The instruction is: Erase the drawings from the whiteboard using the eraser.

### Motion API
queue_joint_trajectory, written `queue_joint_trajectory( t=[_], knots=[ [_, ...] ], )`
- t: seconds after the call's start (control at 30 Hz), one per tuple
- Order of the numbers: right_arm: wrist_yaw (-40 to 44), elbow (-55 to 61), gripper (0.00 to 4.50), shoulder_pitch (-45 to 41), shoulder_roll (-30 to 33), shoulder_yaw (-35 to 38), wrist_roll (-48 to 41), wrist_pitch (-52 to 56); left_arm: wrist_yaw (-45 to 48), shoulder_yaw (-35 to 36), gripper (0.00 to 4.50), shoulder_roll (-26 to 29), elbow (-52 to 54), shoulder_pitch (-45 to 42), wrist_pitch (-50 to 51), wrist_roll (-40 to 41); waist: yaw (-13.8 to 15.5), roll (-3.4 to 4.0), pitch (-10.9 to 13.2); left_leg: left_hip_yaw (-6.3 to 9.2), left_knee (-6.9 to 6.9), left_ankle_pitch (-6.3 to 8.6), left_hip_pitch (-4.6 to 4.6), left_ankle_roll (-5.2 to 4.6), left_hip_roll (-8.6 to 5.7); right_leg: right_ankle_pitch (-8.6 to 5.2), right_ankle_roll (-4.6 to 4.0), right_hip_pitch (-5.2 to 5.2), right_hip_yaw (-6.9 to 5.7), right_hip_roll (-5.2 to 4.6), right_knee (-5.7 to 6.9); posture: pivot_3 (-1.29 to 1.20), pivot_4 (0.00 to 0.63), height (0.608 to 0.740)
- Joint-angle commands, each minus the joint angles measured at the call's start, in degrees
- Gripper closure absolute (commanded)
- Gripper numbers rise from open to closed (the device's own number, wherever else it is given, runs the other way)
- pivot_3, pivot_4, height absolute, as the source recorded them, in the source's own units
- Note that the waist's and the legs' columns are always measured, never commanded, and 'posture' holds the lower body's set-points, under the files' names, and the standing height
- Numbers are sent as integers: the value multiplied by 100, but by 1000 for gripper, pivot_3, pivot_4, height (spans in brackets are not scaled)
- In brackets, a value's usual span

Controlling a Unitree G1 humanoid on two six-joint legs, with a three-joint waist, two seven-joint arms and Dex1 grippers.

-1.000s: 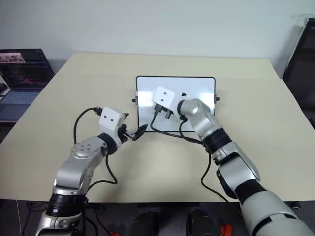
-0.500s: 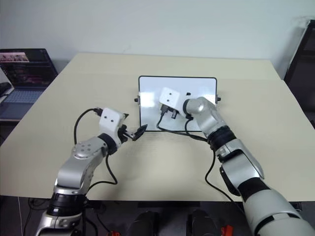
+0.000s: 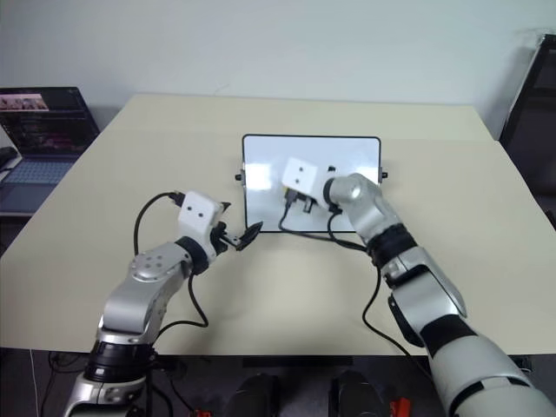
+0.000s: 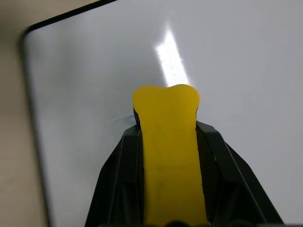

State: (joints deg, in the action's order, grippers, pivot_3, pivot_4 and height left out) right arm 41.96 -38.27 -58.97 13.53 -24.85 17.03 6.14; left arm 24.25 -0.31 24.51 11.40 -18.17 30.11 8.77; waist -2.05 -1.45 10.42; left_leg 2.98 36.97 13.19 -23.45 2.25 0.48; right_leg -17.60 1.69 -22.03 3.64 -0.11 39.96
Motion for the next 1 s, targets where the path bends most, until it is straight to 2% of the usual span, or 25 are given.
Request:
queue_joint_trajectory(
  t=[0.03,0.13,0.23,0.3,0.67,0.83,1.0],
  knots=[
    [220,392,3380,213,160,-158,187,61,-33,63,0,18,279,-13,22,-4,1,0,0,0,1,0,1,0,0,0,0,1,0,0,1,0,150,740],
    [-126,364,3380,169,180,-164,377,-64,-30,73,0,14,283,-25,50,5,1,0,0,1,2,-2,4,-1,1,1,-2,2,-1,2,4,0,150,740],
    [-1060,32,3380,-106,115,0,613,-278,-17,74,0,21,271,-38,54,8,0,0,0,1,2,-2,6,0,2,2,-3,2,-1,2,4,0,150,740],
    [-1249,-124,3380,-209,142,18,676,-315,-22,71,0,13,270,-39,59,7,2,0,0,0,2,-3,6,2,2,3,-4,2,1,2,5,0,150,740],
    [-847,-227,3380,-60,504,-253,951,-596,-66,75,0,-16,377,-33,159,12,14,0,0,1,1,-3,13,2,0,3,-5,14,0,2,1,0,150,740],
    [-517,136,3380,93,417,-243,850,-662,-63,87,0,-13,377,-56,186,14,-2,0,0,1,-4,-3,58,1,1,2,-4,62,1,3,-8,0,150,740],
    [-844,102,3380,42,125,-206,948,-681,-43,73,0,-6,368,-91,190,13,-66,0,0,1,-4,-3,58,2,3,2,-4,60,1,5,-7,0,150,740]
  ],
)
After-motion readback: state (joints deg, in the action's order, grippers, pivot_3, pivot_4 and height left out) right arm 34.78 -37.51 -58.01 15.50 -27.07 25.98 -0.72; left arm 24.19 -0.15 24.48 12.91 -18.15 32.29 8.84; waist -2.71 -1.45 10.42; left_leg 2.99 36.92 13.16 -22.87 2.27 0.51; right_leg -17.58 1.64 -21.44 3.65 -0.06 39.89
